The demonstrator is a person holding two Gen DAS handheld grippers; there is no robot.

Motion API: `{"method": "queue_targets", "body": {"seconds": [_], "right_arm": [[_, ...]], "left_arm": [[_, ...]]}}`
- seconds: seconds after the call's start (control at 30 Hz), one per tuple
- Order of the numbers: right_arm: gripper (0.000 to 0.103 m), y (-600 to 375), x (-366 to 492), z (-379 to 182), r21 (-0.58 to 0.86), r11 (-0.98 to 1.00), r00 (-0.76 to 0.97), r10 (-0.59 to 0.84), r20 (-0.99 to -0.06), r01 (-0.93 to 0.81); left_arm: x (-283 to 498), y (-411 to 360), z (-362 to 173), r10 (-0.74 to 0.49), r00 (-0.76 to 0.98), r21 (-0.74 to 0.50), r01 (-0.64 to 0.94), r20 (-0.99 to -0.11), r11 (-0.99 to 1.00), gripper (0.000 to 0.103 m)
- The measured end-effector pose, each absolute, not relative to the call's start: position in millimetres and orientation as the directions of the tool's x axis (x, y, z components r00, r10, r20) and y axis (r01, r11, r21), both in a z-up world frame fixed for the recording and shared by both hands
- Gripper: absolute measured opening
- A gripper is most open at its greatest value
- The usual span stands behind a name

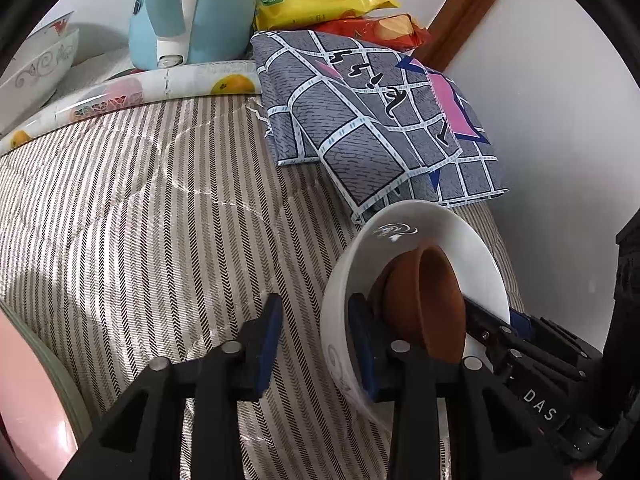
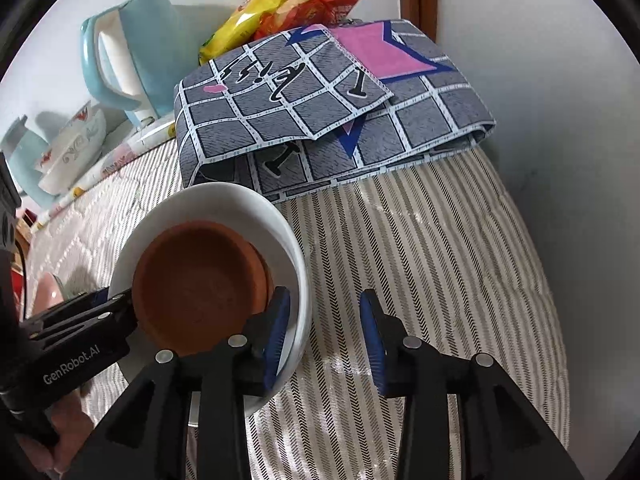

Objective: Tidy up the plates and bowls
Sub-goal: 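Close both grippers on the white bowl rim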

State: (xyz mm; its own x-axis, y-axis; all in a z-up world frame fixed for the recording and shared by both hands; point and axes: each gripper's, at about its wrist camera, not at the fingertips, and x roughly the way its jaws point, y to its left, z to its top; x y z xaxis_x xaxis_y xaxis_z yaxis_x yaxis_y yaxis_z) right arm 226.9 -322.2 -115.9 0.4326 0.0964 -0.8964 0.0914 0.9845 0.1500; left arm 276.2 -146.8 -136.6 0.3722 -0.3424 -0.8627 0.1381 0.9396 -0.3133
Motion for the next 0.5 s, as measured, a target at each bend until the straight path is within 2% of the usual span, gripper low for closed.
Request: {"method": "queue_targets", "body": {"seconds": [0.07, 0.1, 0.2, 0.5], "right_arm": [[0.034, -320.9, 225.4, -115.6, 0.15, 0.985, 0.442, 0.097, -0.892, 0.088], [0.028, -319.4, 224.5, -115.1, 0.154, 0.985, 0.446, 0.101, -0.889, 0.083], [0.012, -310.8, 222.9, -112.1, 0.15, 0.986, 0.452, 0.101, -0.886, 0.075], [0.012, -305.6, 210.2, -109.8, 0.143, 0.986, 0.473, 0.085, -0.877, 0.089]], "left_arm": [[274.5, -148.2, -136.0, -0.362, 0.367, -0.328, 0.154, -0.857, 0.932, 0.019], [274.2, -150.6, -135.5, -0.364, 0.365, -0.327, 0.161, -0.857, 0.931, 0.015], [273.2, -155.1, -133.7, -0.349, 0.375, -0.308, 0.166, -0.859, 0.937, 0.015], [262.7, -147.7, -128.6, -0.347, 0.388, -0.308, 0.159, -0.854, 0.938, 0.013]]}}
